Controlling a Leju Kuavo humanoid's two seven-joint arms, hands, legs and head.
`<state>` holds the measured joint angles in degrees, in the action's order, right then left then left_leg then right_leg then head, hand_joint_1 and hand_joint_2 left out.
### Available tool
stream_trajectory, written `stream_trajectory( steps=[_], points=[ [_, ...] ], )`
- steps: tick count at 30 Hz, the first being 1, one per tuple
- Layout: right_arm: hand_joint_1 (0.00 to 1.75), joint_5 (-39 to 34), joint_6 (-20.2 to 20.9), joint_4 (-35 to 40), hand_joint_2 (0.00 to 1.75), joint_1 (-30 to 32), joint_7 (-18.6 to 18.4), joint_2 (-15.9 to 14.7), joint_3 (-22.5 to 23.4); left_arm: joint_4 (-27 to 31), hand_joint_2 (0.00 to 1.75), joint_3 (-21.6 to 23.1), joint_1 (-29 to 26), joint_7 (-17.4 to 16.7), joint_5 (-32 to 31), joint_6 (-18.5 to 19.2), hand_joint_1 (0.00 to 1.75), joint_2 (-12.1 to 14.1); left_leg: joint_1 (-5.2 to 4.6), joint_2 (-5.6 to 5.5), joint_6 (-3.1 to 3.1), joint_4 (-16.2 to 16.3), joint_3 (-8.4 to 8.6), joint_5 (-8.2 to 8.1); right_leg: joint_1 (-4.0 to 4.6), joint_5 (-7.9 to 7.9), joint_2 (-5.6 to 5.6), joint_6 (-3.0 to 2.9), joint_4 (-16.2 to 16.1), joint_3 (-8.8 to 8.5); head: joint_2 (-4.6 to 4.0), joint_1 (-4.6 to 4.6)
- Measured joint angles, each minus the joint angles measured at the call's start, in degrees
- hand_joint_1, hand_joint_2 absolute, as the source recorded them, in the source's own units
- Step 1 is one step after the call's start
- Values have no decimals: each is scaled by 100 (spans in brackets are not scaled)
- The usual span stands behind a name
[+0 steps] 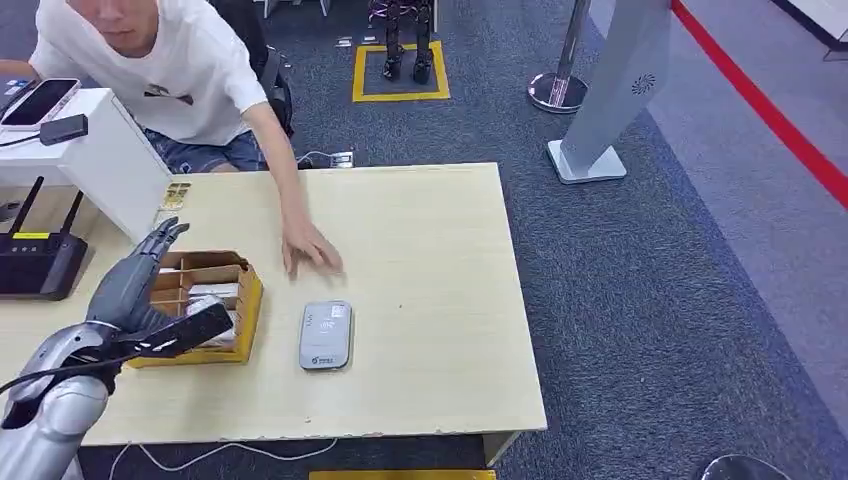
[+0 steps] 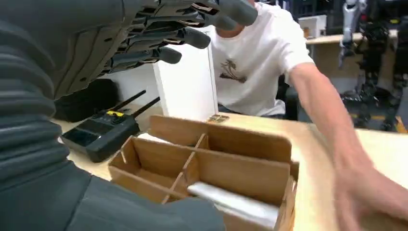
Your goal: Pass the card to the sensor for recognition and then transmit it.
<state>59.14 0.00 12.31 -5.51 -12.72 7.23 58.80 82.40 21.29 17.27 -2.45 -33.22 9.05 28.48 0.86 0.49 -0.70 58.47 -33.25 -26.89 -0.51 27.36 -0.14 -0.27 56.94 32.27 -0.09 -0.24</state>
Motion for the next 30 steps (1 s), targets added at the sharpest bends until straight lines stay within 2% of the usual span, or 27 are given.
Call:
stream_trajectory(
  steps=[7, 12, 19, 30],
  points=[
    [0, 7, 0, 0, 0, 9, -13, -2, 22, 480, 175, 284, -215, -98, 293, 406, 0, 853, 0, 6, 0, -1, 0, 0, 0, 0, 5, 0, 1, 1, 0, 0],
    [0, 15, -11, 0, 0, 16, -52, -9, 26, 760, 175, 349, -413, -166, 302, 439, 0, 1332, 0, 3, 0, -1, -1, 0, 0, 0, 3, 0, 0, 1, 2, 2],
    [0, 24, -17, 0, 0, 15, -63, -9, 26, 889, 175, 393, -624, -227, 232, 380, 0, 1538, 0, 2, 0, -1, -1, 0, 0, 0, 2, 0, 0, -1, 2, 0],
    [0, 42, -17, 0, 0, 14, -61, -9, 26, 957, 175, 395, -751, -243, 214, 317, 0, 1632, 0, 5, 0, -1, -1, 0, 0, 0, 4, 0, 0, -1, 2, 0]
  ],
)
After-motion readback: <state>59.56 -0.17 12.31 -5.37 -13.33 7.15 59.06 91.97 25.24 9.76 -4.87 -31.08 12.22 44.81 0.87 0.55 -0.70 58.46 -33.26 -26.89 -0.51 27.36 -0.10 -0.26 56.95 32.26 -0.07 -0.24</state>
